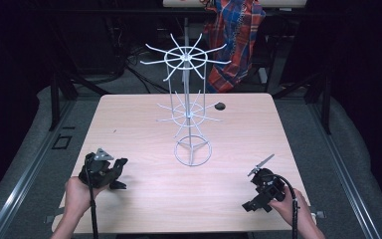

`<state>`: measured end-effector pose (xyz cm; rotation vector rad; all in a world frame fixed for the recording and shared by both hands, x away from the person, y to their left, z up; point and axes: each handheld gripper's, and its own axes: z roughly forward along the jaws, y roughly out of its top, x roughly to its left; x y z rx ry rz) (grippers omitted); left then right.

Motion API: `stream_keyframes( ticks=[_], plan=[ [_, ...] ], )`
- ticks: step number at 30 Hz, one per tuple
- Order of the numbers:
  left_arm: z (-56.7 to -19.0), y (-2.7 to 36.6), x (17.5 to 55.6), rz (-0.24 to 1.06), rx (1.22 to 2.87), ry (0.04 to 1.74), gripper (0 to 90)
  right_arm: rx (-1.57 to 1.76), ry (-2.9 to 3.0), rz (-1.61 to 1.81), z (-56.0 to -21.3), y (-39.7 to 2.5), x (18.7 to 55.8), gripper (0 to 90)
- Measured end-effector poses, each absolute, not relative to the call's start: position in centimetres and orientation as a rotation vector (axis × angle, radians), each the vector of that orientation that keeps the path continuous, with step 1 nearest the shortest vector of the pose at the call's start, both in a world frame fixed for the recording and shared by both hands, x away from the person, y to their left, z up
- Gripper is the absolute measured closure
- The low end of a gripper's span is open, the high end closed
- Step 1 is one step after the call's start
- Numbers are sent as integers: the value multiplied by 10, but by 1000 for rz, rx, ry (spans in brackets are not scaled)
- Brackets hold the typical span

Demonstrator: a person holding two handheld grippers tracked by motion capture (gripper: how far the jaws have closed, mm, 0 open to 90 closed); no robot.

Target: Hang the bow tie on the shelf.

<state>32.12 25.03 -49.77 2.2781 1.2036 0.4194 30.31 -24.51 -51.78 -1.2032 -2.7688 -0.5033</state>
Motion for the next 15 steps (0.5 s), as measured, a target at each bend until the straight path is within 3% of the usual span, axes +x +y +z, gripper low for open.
stream_keyframes(
  ticks=[15],
  plan=[
    [-484,251,318,416,2194,1189,875,-1212,-2759,-515,-519,-245,303,131]
  ],
)
